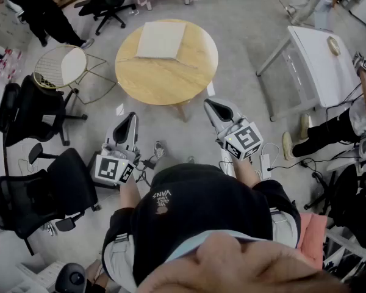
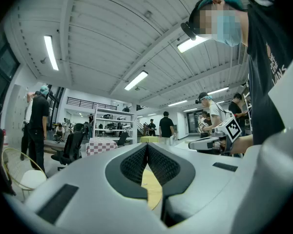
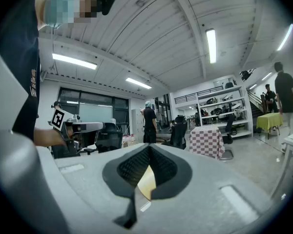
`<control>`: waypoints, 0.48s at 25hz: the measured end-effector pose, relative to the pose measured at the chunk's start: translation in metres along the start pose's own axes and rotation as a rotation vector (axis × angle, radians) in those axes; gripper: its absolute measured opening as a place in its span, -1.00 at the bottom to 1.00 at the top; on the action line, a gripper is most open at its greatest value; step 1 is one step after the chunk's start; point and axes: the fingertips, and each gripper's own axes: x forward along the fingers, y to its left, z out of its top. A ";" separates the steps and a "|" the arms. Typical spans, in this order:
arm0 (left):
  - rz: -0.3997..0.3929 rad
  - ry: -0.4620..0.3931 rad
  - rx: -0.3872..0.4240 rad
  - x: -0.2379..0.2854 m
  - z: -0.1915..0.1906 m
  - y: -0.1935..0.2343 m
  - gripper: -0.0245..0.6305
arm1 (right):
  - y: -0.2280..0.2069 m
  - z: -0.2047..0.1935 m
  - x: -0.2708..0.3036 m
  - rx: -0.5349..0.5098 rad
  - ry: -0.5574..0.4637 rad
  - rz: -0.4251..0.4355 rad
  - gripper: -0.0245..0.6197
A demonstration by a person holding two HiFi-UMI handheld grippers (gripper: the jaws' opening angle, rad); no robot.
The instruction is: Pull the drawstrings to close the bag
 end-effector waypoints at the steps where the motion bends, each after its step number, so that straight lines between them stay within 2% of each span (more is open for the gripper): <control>1: -0.001 -0.003 0.001 0.001 0.000 0.001 -0.91 | 0.000 0.000 0.001 -0.001 -0.002 0.000 -0.93; 6: -0.018 -0.002 0.012 0.005 0.000 -0.002 -0.91 | -0.002 0.003 0.000 -0.001 -0.013 -0.004 -0.93; 12: -0.009 0.005 0.018 0.005 -0.003 -0.001 -0.91 | -0.003 0.002 0.001 0.045 -0.039 0.012 -0.93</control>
